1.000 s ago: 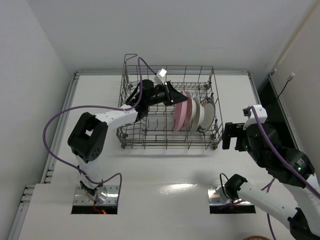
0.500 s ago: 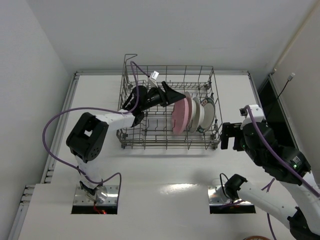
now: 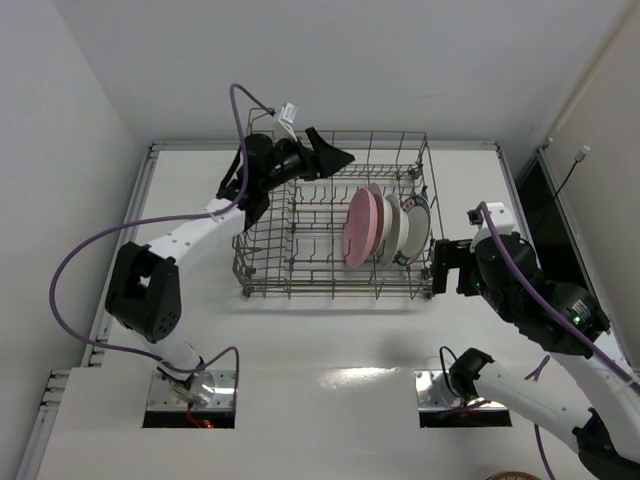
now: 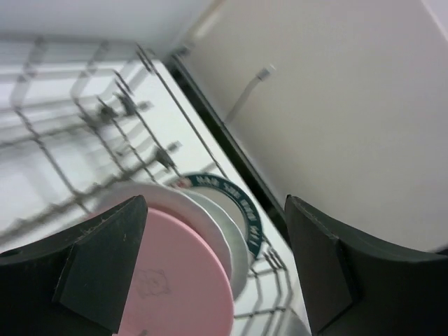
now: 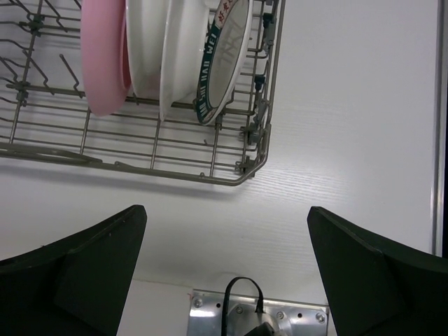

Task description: Load the plates into the dish rack

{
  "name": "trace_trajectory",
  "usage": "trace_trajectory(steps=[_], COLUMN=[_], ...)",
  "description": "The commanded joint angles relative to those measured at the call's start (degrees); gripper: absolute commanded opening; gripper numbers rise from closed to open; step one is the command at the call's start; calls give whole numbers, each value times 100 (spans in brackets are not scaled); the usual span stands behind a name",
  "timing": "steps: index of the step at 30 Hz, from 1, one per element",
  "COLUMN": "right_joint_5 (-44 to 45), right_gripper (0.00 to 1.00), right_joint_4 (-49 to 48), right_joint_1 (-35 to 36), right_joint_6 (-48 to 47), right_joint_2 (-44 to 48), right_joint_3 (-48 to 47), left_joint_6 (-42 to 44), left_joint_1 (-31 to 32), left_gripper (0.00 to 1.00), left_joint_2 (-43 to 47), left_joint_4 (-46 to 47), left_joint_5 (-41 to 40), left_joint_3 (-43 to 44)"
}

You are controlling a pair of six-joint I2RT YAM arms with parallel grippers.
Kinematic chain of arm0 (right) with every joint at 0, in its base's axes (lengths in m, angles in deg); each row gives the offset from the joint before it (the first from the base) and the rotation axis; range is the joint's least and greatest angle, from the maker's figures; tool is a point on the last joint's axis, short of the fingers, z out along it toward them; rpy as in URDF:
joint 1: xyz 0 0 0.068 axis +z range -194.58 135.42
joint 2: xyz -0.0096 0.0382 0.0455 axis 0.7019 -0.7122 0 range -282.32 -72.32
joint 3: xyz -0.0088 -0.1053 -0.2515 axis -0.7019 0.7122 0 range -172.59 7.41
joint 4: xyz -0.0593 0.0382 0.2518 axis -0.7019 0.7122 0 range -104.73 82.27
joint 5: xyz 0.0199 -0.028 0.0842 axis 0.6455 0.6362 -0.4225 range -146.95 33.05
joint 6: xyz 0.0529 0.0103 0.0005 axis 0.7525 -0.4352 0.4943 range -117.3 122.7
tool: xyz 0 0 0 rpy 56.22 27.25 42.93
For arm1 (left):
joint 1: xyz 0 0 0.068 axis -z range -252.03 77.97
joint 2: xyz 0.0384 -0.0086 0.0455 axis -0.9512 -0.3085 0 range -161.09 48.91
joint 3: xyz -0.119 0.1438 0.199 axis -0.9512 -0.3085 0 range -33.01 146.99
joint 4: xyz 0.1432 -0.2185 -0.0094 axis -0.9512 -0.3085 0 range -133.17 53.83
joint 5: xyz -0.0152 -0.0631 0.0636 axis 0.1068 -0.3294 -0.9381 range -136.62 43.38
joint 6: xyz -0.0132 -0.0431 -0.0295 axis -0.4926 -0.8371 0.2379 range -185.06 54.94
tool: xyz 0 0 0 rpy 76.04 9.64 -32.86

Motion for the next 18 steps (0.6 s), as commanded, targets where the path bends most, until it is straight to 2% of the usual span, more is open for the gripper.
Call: trace_trajectory(steps=[1, 3, 4, 6, 7, 10, 12, 15, 18], right_joint_5=[-54, -54, -54, 16, 69, 218, 219, 157, 52], right_gripper=[99, 99, 99, 99, 99, 99, 99, 99, 99], right_joint_4=[-231, -302, -302, -302, -302, -302, -415, -556, -496], right_joint_1=[-11, -11, -11, -11, -11, -11, -11, -11, 42], right_joint_6=[-48, -48, -48, 83, 84, 382, 453, 524, 654], right_joint_2=[-19, 34, 34, 34, 34, -80, -141, -194, -194], right_joint_3=[-324, -324, -324, -324, -272, -218, -166, -113, -192], left_joint_6=[1438, 2306, 2537, 2985, 3092, 3567, 3630, 3454, 3349], left_joint_1=[-5, -4, 48, 49, 49, 49, 49, 49, 128], left_gripper=[77, 77, 77, 79, 81, 81, 83, 83, 83], left_joint_2=[738, 1063, 1177, 1554, 1687, 2125, 2267, 2198, 1778], left_joint_4=[-1490, -2145, -2523, -2736, -2807, -2703, -2457, -2299, -2498], left_joint_5=[-721, -1352, -2043, -2828, -3598, -4560, -4739, -4792, -4275], left_joint_3=[879, 1109, 1110, 1057, 874, 426, -14, -68, 186])
